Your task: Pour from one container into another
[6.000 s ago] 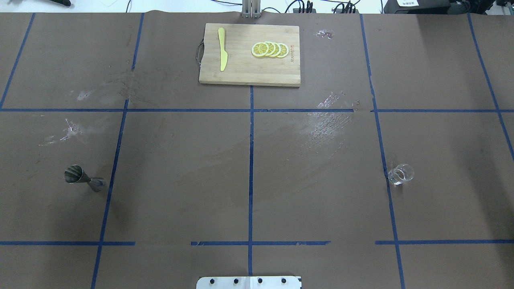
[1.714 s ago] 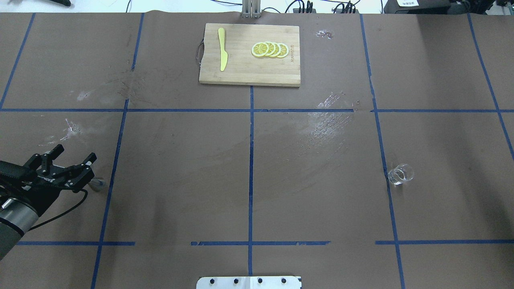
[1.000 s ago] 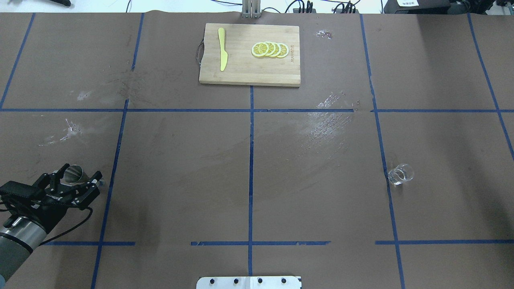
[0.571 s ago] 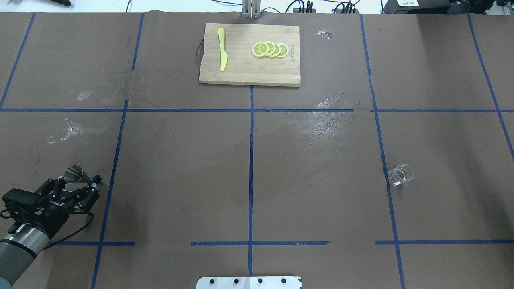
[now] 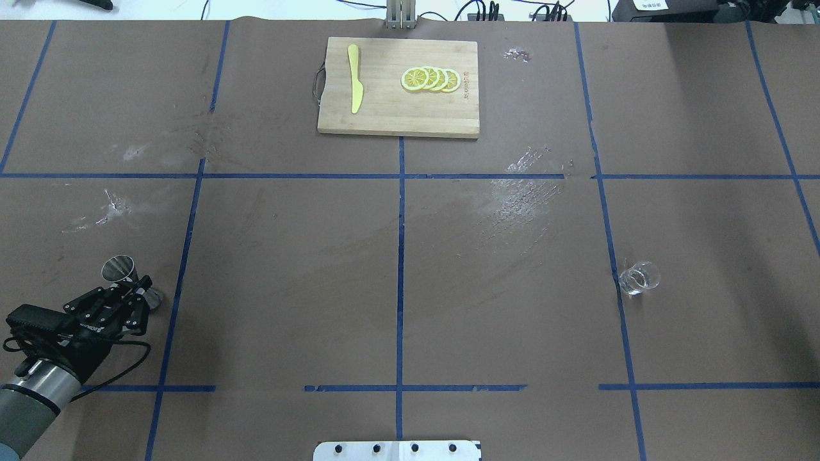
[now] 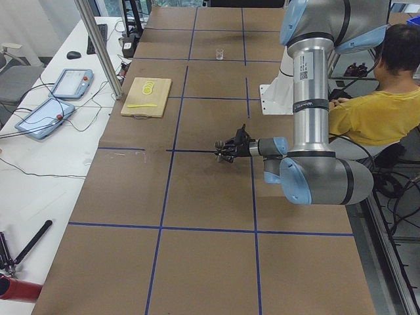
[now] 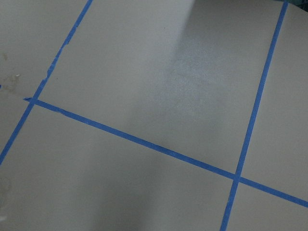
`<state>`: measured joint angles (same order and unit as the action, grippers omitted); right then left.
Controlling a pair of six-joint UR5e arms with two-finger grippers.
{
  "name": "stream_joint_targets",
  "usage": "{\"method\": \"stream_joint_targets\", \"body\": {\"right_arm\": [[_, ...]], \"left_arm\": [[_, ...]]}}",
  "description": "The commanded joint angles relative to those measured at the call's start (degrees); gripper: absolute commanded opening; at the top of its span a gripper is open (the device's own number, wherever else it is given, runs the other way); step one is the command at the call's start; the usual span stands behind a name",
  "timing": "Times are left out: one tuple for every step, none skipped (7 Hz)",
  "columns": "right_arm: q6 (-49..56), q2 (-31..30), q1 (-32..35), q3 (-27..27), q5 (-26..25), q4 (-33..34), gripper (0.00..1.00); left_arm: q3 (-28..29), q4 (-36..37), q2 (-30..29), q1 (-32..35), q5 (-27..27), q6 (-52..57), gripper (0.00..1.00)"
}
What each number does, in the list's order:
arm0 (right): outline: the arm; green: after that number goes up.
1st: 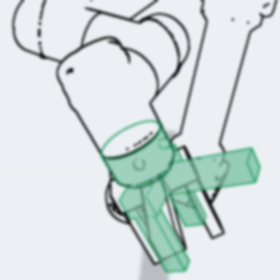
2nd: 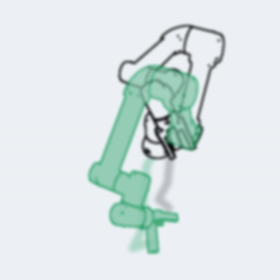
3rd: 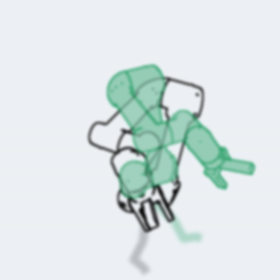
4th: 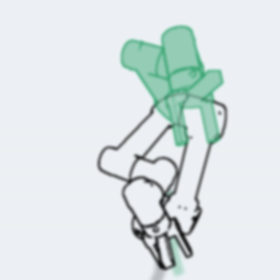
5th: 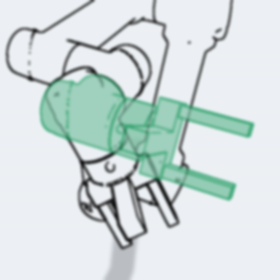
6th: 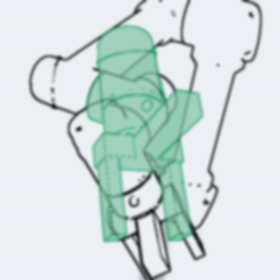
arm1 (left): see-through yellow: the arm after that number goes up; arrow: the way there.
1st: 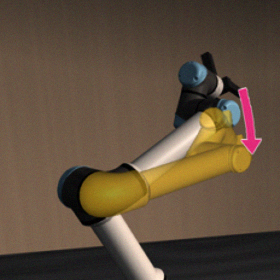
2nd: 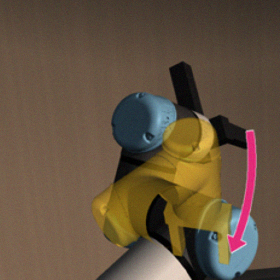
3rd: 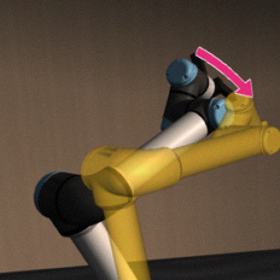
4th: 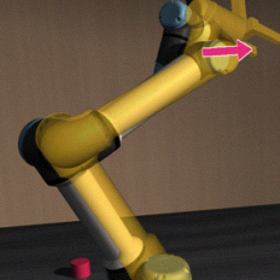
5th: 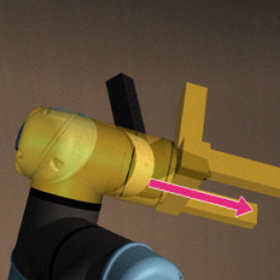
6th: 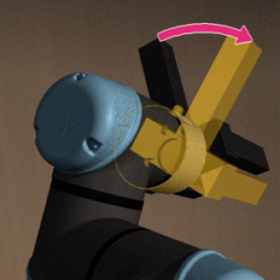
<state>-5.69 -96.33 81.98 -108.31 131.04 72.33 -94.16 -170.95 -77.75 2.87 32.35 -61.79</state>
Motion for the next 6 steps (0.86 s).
{"method": "stream_joint_targets", "body": {"right_arm": [[0.1, 0.0, 0.0, 0.3, 0.0, 0.0, 1.0], [0.0, 0.0, 0.0, 0.3, 0.0, 0.0, 1.0], [0.0, 0.1, 0.0, 0.3, 0.0, 0.0, 1.0], [0.0, 0.1, 0.0, 0.3, 0.0, 0.0, 1.0], [0.0, 0.2, 0.0, 0.3, 0.0, 0.0, 1.0], [0.0, 0.2, -0.1, 0.4, 0.0, 0.0, 1.0]], "left_arm": [[0.3, 0.0, 0.0, -0.1, 0.0, 0.0, 0.28], [0.3, 0.0, 0.0, -0.1, 0.0, 0.0, 0.25], [-0.1, -0.1, 0.0, -0.1, 0.0, 0.0, 0.01], [-0.8, -0.4, 0.0, 0.0, 0.0, 0.0, 0.0], [-2.8, -4.9, 0.0, 0.1, 0.1, 1.4, 0.0], [-3.0, -8.3, -0.3, 0.1, 0.2, 4.5, 0.0]]}}
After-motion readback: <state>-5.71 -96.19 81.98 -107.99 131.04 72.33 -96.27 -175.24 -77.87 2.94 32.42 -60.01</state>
